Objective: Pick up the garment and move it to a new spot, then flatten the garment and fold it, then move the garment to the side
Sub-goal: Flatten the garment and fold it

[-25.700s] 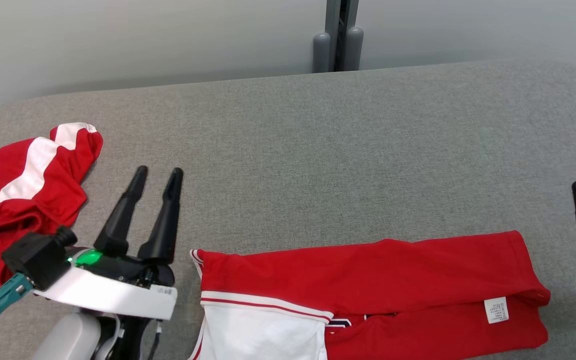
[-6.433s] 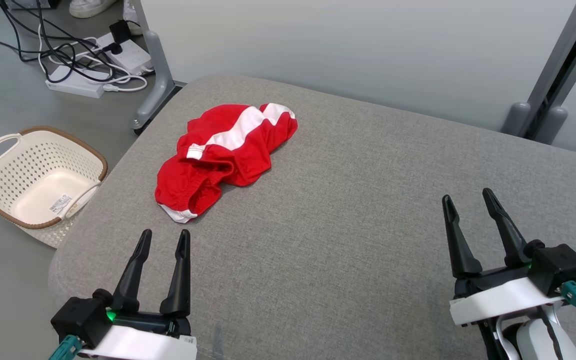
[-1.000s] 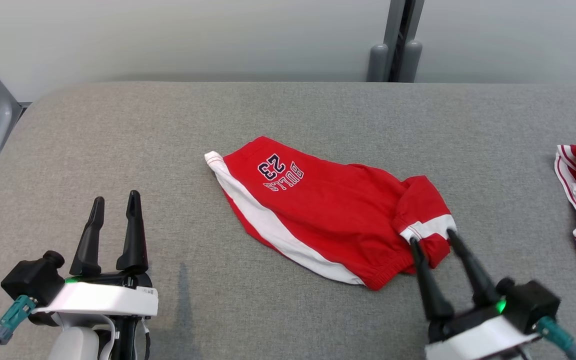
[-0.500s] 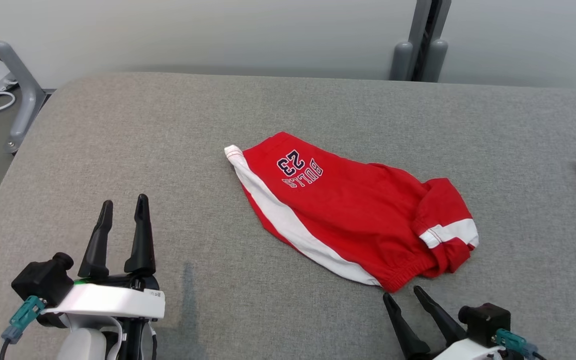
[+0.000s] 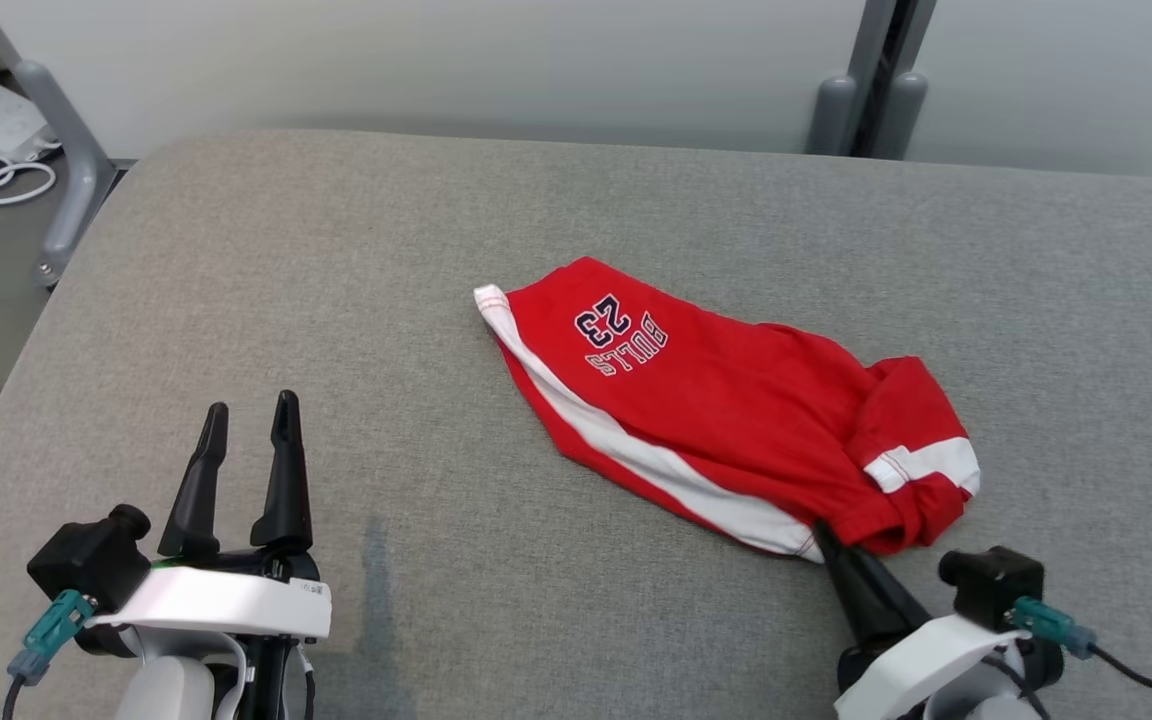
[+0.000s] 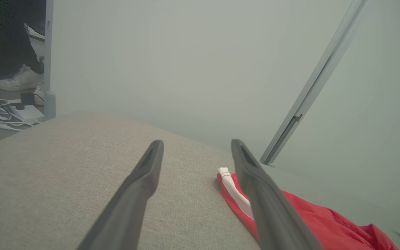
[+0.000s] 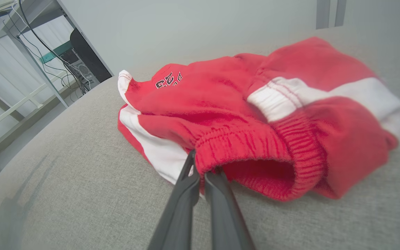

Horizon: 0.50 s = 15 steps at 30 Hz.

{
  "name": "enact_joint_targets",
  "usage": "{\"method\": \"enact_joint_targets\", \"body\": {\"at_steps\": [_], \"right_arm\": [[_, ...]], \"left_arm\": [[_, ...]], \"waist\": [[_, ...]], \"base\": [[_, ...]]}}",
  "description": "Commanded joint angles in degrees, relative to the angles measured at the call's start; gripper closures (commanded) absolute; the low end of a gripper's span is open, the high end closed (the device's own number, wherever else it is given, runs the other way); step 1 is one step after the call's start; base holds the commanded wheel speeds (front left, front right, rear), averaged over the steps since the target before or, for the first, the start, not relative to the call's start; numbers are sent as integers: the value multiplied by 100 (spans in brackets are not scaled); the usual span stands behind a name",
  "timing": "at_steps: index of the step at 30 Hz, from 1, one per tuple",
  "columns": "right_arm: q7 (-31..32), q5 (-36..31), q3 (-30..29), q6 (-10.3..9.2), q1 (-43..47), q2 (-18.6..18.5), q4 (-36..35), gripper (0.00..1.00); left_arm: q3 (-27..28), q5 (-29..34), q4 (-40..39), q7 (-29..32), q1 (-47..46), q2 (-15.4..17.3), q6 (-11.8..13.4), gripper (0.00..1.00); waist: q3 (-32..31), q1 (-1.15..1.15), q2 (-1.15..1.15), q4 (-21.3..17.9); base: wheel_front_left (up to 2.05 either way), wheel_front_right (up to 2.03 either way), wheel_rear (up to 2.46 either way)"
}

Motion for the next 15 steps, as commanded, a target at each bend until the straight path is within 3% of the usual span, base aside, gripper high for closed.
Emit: {"method": "enact_joint_targets", "body": {"at_steps": [1, 7, 12, 15], "right_arm": [[-61, -31, -47, 0, -53, -78, -60, 100], [12, 91, -90, 0, -187, -625, -612, 100], [475, 284, -194, -1, -314, -1298, -1238, 100], [891, 537, -235, 0, -183, -1487, -1649, 100]], "left_arm": [[-2, -19, -5, 3, 23, 18, -8, 0], [-48, -79, -35, 3, 96, 17, -9, 0], [-142, -156, -30, 3, 111, 20, -9, 0], [-153, -213, -29, 3, 111, 23, -9, 0]], "waist": [[-42, 0, 0, -53], [-180, 0, 0, -318], [-243, 0, 0, -510], [-262, 0, 0, -596]], "base": [[0, 0, 0], [0, 0, 0], [0, 0, 0], [0, 0, 0]]}}
